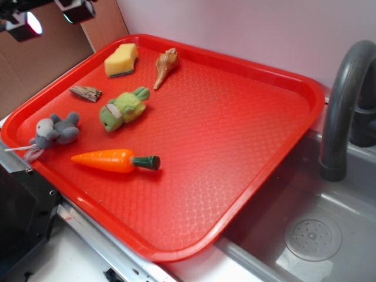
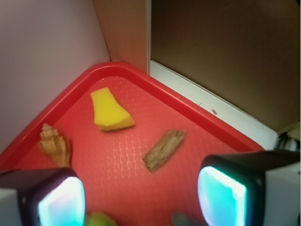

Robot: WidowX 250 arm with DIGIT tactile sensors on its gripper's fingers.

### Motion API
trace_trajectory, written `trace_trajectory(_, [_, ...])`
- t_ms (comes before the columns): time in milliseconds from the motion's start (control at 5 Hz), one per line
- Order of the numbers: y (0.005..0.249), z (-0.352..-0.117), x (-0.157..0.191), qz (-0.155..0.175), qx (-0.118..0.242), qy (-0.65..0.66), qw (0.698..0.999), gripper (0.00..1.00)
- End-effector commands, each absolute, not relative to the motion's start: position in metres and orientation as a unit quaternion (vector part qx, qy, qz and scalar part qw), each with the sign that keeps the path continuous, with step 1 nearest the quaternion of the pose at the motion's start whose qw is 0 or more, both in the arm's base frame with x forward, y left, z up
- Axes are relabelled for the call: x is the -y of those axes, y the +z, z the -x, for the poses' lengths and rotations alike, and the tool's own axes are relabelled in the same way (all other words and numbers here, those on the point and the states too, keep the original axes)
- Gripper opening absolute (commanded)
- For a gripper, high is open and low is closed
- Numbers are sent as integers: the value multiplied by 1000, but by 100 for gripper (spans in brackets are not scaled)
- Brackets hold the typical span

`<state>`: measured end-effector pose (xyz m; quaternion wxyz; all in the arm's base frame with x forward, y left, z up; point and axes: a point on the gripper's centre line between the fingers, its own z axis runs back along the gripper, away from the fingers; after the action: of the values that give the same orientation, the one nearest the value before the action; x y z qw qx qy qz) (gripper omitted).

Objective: Grab the wood chip.

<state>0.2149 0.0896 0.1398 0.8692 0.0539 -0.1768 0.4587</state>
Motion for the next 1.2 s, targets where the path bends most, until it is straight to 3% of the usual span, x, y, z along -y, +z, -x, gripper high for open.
trace_trajectory(0, [108,-232,-114,-84,165,528,829,100])
trace_trajectory(200, [97,-227,-124,-96,145,561,809,100])
trace_trajectory(400, [87,-215,-132,-86,98,591,796,100])
trace_trajectory(600, [69,-218,-131,-86,91,583,803,100])
trace_trajectory(800, [50,-223,-129,-66,95,565,817,100])
trace_trajectory(1000, [39,-229,-129,-46,76,561,823,100])
